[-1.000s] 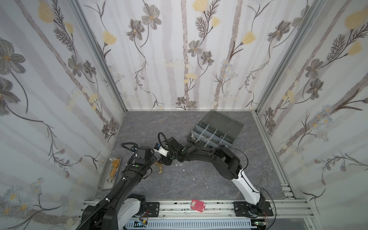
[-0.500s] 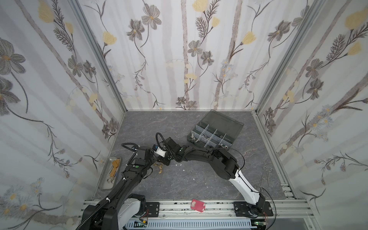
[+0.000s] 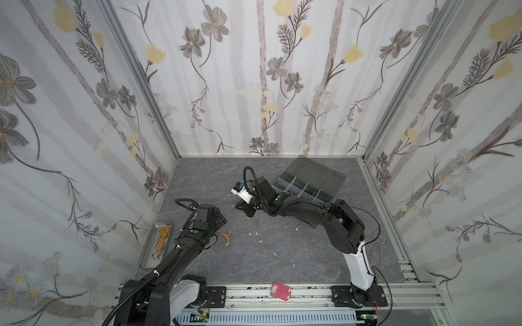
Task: Sort the screws and nuts into containers
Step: Place the nut into the container.
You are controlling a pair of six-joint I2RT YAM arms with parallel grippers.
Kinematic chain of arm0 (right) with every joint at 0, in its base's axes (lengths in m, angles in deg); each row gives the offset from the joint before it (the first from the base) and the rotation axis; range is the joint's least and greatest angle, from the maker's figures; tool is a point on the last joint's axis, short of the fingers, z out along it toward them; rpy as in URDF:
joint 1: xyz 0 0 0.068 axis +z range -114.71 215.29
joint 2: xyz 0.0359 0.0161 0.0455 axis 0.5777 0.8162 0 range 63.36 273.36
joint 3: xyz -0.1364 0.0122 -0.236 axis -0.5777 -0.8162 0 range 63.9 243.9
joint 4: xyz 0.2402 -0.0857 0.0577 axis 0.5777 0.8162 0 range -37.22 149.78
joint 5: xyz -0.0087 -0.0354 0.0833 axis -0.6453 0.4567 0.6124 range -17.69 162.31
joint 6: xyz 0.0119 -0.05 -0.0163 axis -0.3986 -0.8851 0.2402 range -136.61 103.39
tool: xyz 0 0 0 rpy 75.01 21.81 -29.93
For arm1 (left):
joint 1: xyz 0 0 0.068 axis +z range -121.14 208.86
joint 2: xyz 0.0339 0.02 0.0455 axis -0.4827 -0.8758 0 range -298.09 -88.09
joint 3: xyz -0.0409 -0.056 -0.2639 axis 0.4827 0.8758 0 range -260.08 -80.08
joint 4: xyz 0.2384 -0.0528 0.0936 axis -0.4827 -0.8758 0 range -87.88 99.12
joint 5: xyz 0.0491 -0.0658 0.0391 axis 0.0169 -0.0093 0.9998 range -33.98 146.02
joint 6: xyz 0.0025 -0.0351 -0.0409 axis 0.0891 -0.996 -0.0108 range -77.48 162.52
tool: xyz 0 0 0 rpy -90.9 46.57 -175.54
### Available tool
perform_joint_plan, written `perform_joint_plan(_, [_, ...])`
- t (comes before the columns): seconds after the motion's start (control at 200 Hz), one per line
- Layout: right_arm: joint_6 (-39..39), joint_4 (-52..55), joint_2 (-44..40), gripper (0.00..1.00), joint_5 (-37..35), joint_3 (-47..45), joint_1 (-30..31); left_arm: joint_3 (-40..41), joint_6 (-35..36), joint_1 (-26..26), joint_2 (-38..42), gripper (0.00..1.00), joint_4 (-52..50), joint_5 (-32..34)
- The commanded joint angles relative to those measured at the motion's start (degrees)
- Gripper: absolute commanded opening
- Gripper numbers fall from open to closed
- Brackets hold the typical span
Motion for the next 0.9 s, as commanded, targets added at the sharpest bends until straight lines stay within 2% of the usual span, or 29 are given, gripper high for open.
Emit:
perform_joint_plan(0.0, [2.61, -2.61, -3.36, 0.08, -1.54, -2.42, -4.39, -1.23, 1.03, 0.04, -3.16, 0.77, -0.24, -0.51])
perform_joint_plan(0.14, [2.4, -0.77, -5.87, 0.08, -7.37, -4.91, -11.56, -3.07, 2.16, -0.2, -7.65, 0.77, 0.48, -1.33])
perform_joint_plan(0.295, [2.47, 1.03, -4.54, 0.08, -13.19, -4.78, -19.35, -3.82, 2.8, -0.2, -11.38, 0.75, 2.48, -2.39])
perform_joint_plan(0.44, [3.89, 0.35, -2.58, 0.09, -12.93, -3.68, -24.19, -4.46, 2.97, -0.53, -14.77, 0.71, 4.14, -3.69])
perform_joint_plan(0.769, [5.95, 2.22, 4.99, 0.1, -11.49, 5.04, -27.11, -4.84, 3.11, -1.61, -19.73, 0.55, 5.81, -3.8])
perform_joint_plan(0.894, [5.93, 3.87, 6.77, 0.15, -11.43, 6.93, -27.17, -4.54, 3.24, -1.71, -20.34, 0.41, 5.93, -3.88])
